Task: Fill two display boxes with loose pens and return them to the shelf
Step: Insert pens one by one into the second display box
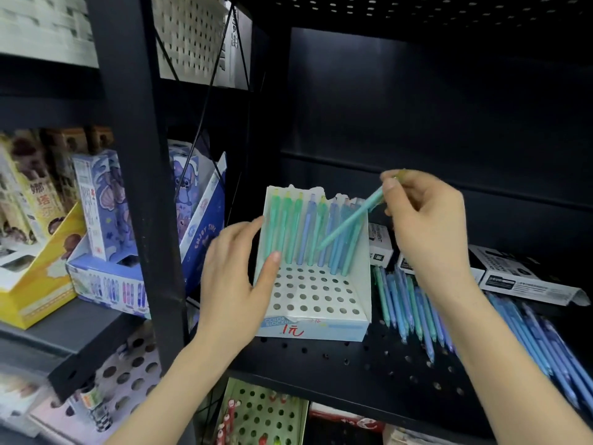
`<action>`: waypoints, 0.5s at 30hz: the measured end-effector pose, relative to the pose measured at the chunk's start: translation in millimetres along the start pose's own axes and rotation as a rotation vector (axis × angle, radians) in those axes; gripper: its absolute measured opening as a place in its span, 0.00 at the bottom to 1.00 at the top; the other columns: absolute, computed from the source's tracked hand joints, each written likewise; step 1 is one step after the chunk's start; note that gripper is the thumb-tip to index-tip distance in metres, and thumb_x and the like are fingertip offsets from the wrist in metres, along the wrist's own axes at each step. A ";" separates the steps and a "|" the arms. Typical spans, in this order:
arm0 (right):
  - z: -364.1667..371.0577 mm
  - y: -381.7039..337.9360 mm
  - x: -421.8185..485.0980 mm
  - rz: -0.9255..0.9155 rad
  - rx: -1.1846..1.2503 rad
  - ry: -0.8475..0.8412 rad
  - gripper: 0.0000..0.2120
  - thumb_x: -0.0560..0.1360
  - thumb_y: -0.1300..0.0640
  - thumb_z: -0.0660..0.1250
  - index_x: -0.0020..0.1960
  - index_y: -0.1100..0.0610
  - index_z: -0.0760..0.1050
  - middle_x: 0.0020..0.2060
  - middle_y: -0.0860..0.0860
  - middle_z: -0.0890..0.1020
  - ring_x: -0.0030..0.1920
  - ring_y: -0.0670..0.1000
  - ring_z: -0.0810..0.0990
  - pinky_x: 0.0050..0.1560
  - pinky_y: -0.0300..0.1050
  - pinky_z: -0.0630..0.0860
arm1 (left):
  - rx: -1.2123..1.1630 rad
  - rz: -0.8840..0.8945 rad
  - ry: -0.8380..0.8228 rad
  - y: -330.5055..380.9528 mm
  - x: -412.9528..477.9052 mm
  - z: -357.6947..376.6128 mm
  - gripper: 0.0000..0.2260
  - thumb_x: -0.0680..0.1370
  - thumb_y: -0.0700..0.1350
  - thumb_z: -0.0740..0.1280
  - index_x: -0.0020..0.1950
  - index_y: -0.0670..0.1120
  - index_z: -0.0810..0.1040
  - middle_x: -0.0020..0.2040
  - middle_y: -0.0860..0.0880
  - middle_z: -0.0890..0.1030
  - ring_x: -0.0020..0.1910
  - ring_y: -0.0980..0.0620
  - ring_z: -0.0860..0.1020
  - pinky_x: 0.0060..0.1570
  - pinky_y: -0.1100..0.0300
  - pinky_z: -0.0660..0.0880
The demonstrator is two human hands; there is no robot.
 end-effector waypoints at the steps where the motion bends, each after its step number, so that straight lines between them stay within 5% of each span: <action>1: 1.2 3.5 0.9 -0.019 -0.076 -0.002 0.07 0.78 0.56 0.61 0.52 0.54 0.78 0.37 0.43 0.80 0.36 0.44 0.77 0.41 0.40 0.76 | -0.010 -0.017 -0.019 -4.7 -1.6 5.5 0.24 0.76 0.56 0.58 0.72 0.52 0.65 0.63 0.59 0.67 0.61 0.62 0.63 0.60 0.59 0.63; 5: 12.8 16.2 -3.3 -0.049 -0.245 -0.029 0.09 0.78 0.55 0.62 0.56 0.53 0.75 0.39 0.43 0.80 0.38 0.41 0.76 0.44 0.42 0.74 | -0.054 -0.041 -0.096 -14.5 -3.8 22.2 0.29 0.77 0.50 0.65 0.75 0.52 0.58 0.66 0.54 0.70 0.65 0.57 0.66 0.62 0.58 0.63; 15: 33.1 25.8 4.9 -0.119 -0.467 -0.090 0.07 0.76 0.53 0.64 0.50 0.52 0.80 0.41 0.47 0.78 0.40 0.48 0.74 0.41 0.44 0.71 | 0.034 0.011 -0.154 -15.3 -5.3 29.5 0.32 0.79 0.50 0.61 0.77 0.53 0.45 0.70 0.51 0.67 0.67 0.53 0.65 0.63 0.60 0.61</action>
Point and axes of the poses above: each hand's wrist, its own x-axis towards the middle knuckle, its own z-axis out of the palm, y = z × x, the point moved 5 cm from there along x, towards the middle knuckle
